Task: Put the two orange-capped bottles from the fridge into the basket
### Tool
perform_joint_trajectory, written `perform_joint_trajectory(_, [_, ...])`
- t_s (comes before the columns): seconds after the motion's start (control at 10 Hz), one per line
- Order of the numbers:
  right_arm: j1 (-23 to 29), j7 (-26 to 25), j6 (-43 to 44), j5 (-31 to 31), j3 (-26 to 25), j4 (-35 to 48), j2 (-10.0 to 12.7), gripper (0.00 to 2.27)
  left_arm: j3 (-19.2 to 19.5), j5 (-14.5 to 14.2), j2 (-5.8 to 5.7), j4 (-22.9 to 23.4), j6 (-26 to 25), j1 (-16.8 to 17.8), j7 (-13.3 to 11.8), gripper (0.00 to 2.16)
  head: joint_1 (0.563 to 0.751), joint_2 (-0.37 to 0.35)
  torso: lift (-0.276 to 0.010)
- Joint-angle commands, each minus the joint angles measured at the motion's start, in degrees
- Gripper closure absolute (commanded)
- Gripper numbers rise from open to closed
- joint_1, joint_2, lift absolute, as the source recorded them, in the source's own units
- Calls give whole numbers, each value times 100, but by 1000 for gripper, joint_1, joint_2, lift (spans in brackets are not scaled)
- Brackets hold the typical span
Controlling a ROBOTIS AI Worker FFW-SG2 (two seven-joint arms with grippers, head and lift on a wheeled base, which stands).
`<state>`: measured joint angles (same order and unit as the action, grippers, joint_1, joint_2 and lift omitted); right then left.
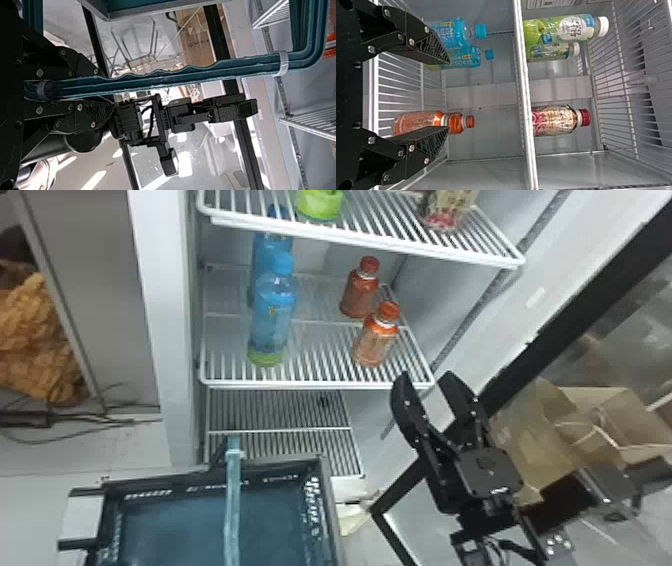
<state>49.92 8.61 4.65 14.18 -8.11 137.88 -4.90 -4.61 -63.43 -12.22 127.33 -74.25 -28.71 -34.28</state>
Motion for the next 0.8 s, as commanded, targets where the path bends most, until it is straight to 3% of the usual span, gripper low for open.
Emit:
perform_joint_trajectory(0.0, [0, 0, 14, -1, 11, -14, -2, 506, -7, 2, 0, 0, 0, 17, 0, 1200, 695, -350, -235])
perform_joint_trajectory(0.5, [-28, 27, 42, -35, 11, -56, -2, 504, -30, 2, -26, 0, -14, 45, 9, 1200, 695, -350, -235])
perform_joint_trajectory(0.7, [-98, 27, 14, -47, 0, -211, 7, 406, -30, 2, -26, 0, -14, 31, 9, 1200, 695, -350, -235])
